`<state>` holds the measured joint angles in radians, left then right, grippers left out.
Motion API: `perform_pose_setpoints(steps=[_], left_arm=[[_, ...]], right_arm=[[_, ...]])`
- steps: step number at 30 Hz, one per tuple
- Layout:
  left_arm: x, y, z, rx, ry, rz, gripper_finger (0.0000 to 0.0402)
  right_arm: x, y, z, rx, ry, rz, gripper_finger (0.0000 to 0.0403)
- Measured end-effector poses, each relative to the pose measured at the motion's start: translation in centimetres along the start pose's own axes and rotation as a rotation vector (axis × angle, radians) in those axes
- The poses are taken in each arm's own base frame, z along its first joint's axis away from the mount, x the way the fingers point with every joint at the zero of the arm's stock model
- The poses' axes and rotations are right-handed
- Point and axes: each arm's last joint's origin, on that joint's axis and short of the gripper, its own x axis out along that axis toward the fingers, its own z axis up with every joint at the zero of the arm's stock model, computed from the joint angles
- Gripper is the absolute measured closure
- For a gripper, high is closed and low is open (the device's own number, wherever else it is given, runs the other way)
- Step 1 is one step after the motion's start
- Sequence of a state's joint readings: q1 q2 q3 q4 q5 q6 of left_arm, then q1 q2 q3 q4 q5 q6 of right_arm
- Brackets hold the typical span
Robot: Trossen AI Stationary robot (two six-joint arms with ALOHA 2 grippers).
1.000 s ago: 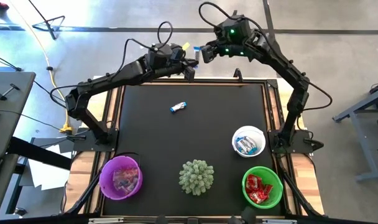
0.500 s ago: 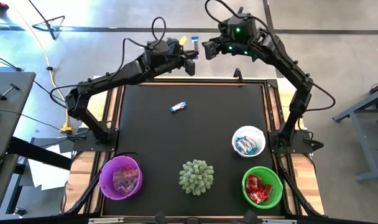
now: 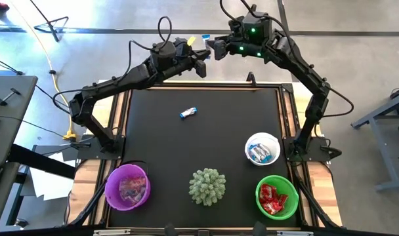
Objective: Sort candy
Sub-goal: Put the white candy wrapper into the white bucket
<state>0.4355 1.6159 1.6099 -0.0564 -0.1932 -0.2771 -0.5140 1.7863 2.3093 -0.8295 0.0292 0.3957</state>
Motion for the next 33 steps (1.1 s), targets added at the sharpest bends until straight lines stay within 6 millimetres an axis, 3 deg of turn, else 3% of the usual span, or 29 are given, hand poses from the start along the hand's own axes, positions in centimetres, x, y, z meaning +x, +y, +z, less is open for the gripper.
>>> perform_pose_setpoints(steps=[17, 30, 33], left_arm=[[-0.2, -1.2, 0.4, -0.014, -0.051, -0.103, 0.0397], [-0.3, -1.6, 0.3, -0.007, -0.048, -0.111, 0.0396], [-0.3, -1.7, 0.3, 0.013, -0.049, -0.111, 0.0392]], right_arm=[[0.9, 0.6, -0.4, 0.009, 0.001, 0.019, 0.0212], [0.9, 0.6, -0.6, -0.019, 0.018, 0.014, 0.0374], [0.9, 0.6, -0.6, -0.027, 0.022, 0.023, 0.0393]])
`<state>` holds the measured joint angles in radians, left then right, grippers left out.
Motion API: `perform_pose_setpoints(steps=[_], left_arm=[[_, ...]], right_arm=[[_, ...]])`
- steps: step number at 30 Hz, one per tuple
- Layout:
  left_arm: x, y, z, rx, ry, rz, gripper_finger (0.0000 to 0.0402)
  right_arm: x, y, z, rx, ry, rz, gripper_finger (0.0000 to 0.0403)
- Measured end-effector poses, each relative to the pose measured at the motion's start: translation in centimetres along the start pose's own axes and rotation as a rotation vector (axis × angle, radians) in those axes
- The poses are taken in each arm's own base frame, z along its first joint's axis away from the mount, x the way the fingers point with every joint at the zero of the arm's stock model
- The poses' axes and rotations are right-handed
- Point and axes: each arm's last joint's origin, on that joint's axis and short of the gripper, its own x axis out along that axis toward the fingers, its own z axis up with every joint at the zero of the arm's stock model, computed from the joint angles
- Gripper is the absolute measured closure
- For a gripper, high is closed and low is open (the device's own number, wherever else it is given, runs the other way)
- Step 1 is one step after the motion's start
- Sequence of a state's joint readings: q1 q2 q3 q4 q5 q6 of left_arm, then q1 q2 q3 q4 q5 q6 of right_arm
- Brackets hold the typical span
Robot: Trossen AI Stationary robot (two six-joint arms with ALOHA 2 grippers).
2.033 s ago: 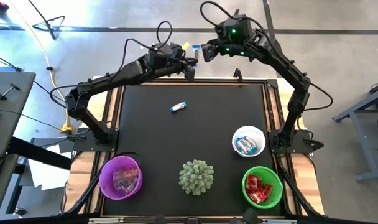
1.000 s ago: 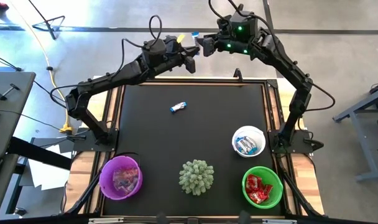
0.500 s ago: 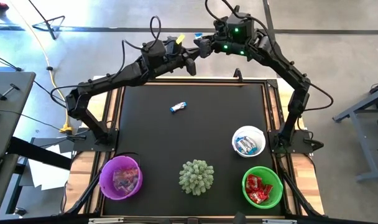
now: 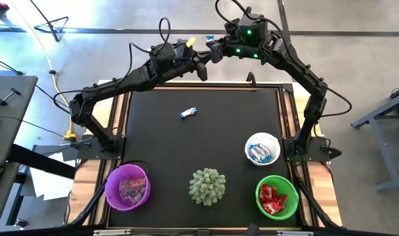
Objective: Sort candy
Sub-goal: Put the white candy wrapper into the white bucket
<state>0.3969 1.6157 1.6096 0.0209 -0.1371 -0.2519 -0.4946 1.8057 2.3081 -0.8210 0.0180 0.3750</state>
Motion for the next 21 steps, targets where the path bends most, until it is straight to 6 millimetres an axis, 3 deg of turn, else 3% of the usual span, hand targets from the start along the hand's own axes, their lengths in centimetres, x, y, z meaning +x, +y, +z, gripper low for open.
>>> perform_pose_setpoints(steps=[14, 21], left_arm=[[-0.1, -0.4, -0.3, 0.186, 0.017, -0.016, 0.0287], [-1.2, 0.0, -1.2, 0.229, 0.203, 0.005, 0.0262]], right_arm=[[0.0, -0.4, -0.1, -0.037, 0.028, -0.008, 0.0386], [-1.5, -2.5, -0.9, -0.043, 0.157, -0.191, 0.0386]])
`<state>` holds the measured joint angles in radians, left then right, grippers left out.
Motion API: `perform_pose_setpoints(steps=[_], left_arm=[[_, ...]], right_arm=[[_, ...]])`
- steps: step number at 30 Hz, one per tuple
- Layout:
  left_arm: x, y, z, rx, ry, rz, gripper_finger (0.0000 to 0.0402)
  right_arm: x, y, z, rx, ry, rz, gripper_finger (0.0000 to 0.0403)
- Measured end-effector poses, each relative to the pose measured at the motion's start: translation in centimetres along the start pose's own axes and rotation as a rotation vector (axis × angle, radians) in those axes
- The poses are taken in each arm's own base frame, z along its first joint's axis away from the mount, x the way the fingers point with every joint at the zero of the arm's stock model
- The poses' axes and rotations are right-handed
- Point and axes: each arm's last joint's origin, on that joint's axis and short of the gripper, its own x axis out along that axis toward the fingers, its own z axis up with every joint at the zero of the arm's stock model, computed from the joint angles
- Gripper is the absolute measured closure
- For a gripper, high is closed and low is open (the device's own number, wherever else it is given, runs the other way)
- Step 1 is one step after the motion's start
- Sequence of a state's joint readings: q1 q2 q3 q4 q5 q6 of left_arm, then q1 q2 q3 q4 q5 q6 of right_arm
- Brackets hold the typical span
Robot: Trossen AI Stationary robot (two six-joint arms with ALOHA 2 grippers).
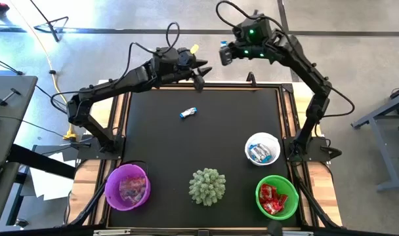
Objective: Sort candy
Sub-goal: Put the white candy wrapper into the white bucket
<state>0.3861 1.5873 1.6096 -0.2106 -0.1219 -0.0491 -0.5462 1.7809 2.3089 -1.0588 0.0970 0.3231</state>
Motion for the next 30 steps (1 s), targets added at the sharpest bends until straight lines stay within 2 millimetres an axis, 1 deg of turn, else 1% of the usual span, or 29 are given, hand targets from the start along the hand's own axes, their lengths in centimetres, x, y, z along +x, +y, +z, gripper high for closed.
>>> perform_pose_setpoints(steps=[2, 4, 8, 10, 12, 15, 18, 20, 22, 26, 30], left_arm=[[-0.3, 0.2, -0.6, 0.008, 0.073, -0.005, 0.0262], [-0.8, 0.3, -1.0, 0.008, 0.141, -0.002, 0.0263], [-1.6, 0.5, -1.4, 0.000, 0.216, 0.017, 0.0268], [-1.9, 0.6, -1.5, 0.004, 0.235, 0.038, 0.0270], [-2.2, 0.7, -1.5, 0.013, 0.248, 0.062, 0.0270], [-2.9, 0.9, -1.6, 0.064, 0.281, 0.079, 0.0270], [-3.6, 1.1, -1.7, 0.106, 0.327, 0.103, 0.0270], [-4.3, 1.4, -1.8, 0.128, 0.359, 0.136, 0.0270], [-4.9, 1.9, -1.8, 0.153, 0.393, 0.185, 0.0270], [-6.4, 3.1, -1.8, 0.196, 0.446, 0.290, 0.0270], [-7.8, 4.2, -1.3, 0.219, 0.451, 0.334, 0.0270]], right_arm=[[-0.6, -0.7, -0.6, -0.014, 0.065, -0.054, 0.0386], [-1.1, -1.3, -1.6, -0.021, 0.167, -0.109, 0.0386], [-2.3, -2.2, -3.4, -0.021, 0.347, -0.261, 0.0386], [-2.7, -2.4, -4.0, -0.025, 0.389, -0.336, 0.0386], [-2.7, -2.1, -4.1, -0.031, 0.373, -0.344, 0.0386], [-3.2, -1.8, -4.4, 0.018, 0.389, -0.296, 0.0386], [-3.1, -1.4, -5.7, 0.068, 0.462, -0.252, 0.0386], [-3.0, -1.2, -7.1, 0.101, 0.515, -0.257, 0.0386], [-3.0, -1.1, -9.0, 0.129, 0.575, -0.277, 0.0386], [-3.0, -1.3, -13.6, 0.210, 0.719, -0.345, 0.0386], [-3.9, -1.5, -18.0, 0.328, 0.846, -0.404, 0.0386]])
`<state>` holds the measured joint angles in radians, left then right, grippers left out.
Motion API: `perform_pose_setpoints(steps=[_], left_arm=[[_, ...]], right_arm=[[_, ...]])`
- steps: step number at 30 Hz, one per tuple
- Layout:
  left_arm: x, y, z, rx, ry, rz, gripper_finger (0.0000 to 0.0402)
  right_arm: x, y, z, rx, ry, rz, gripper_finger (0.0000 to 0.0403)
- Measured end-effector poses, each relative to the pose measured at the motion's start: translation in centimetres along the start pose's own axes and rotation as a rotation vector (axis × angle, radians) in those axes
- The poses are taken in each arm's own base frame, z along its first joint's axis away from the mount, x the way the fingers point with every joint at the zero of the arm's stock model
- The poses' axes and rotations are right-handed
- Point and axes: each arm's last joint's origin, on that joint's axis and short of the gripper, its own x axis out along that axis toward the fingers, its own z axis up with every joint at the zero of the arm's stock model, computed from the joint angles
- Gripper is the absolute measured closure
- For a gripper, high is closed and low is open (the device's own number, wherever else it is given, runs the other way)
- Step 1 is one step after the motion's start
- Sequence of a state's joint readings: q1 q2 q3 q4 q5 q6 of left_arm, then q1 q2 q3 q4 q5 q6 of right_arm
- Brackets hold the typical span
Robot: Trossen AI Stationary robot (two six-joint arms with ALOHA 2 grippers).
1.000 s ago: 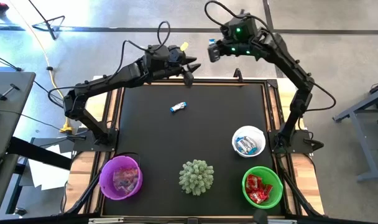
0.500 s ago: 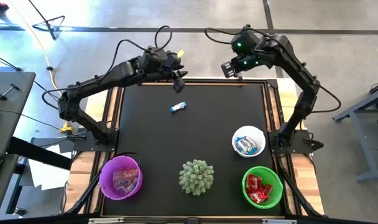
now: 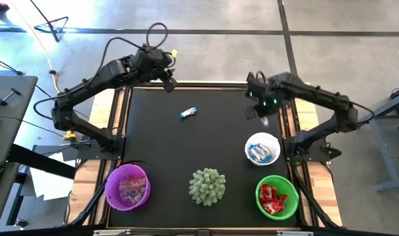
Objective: Sort candy
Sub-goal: Put the white candy wrapper into the white bucket
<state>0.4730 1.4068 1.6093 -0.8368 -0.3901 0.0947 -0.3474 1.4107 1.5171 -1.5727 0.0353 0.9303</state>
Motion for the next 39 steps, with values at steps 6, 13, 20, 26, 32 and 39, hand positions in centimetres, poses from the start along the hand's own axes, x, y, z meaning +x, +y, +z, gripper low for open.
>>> perform_pose_setpoints(steps=[6, 13, 20, 26, 32, 39], left_arm=[[-1.1, 1.8, -0.1, -0.038, -0.032, 0.043, 0.0270], [-1.1, 2.6, -0.2, -0.056, -0.031, 0.066, 0.0270], [-1.1, 2.8, -0.2, -0.062, -0.029, 0.068, 0.0270], [-1.0, 2.4, -0.6, -0.068, 0.001, -0.044, 0.0270], [0.1, 1.1, -2.1, -0.096, 0.085, -0.291, 0.0271], [3.4, -0.8, -5.3, -0.181, 0.176, -0.462, 0.0271]], right_arm=[[2.9, -0.7, -3.9, 0.114, 0.162, 0.023, 0.0386], [6.4, 0.5, -7.1, 0.076, 0.300, 0.076, 0.0384], [8.4, 0.4, -8.6, 0.023, 0.314, 0.022, 0.0321], [8.3, 0.6, -8.9, 0.004, 0.311, 0.028, 0.0256], [7.5, 1.6, -8.4, -0.088, 0.221, 0.125, 0.0230], [7.0, 2.8, -7.3, -0.214, 0.032, 0.230, 0.0238]])
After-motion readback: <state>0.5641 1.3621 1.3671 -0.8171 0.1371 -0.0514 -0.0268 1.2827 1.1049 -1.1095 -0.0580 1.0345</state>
